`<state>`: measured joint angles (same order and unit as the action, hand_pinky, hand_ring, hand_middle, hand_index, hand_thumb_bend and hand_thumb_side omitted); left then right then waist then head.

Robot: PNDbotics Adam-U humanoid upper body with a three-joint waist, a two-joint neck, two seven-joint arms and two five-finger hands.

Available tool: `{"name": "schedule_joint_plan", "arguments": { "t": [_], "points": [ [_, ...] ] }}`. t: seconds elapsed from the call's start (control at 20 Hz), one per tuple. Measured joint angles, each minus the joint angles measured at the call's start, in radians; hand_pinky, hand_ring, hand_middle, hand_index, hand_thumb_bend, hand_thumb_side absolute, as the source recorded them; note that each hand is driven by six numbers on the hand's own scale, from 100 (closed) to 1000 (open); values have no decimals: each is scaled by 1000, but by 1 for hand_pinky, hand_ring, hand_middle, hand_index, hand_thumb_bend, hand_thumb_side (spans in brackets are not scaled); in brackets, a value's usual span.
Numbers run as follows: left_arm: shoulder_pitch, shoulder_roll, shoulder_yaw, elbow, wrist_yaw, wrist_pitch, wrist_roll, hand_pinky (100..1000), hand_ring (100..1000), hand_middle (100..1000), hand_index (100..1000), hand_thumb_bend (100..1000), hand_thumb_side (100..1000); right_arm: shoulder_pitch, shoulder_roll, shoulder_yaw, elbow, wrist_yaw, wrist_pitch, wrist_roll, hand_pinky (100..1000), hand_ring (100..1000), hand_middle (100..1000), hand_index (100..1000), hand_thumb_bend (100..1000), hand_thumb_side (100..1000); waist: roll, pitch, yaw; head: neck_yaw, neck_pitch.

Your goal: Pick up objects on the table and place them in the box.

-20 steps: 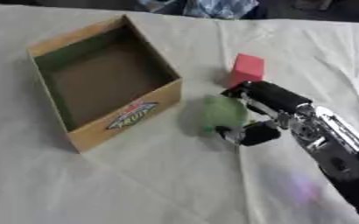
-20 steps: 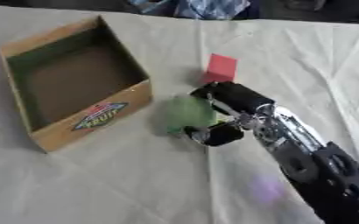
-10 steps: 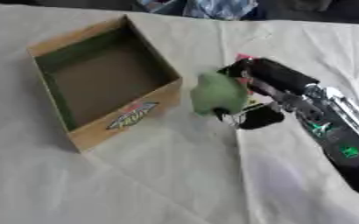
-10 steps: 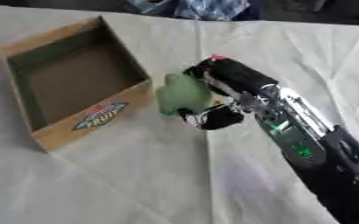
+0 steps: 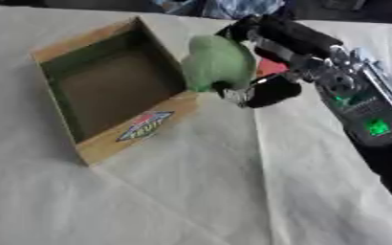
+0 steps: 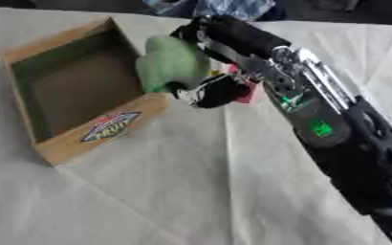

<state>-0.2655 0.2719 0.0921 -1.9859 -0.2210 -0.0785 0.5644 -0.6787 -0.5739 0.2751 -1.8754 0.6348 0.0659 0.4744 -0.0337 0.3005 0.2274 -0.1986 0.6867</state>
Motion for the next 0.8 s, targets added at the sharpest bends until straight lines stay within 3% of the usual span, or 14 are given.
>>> {"name": "schedule_joint_plan", "arguments": {
  "t": [0.3, 0.8],
  "points": [
    [0, 0, -2, 0, 1, 0, -1, 629, 795, 1000, 724, 329, 1000, -91, 86, 28, 54, 13, 2, 21, 783, 698, 508, 807, 171, 372, 2, 1, 1, 1, 0],
    [-2, -1, -8, 0, 11, 0, -9, 630, 796, 1000, 724, 326, 1000, -260, 260, 79, 231, 129, -33, 35, 794, 708, 513, 808, 203, 363, 2, 1, 11, -10, -1]
  ]
}}
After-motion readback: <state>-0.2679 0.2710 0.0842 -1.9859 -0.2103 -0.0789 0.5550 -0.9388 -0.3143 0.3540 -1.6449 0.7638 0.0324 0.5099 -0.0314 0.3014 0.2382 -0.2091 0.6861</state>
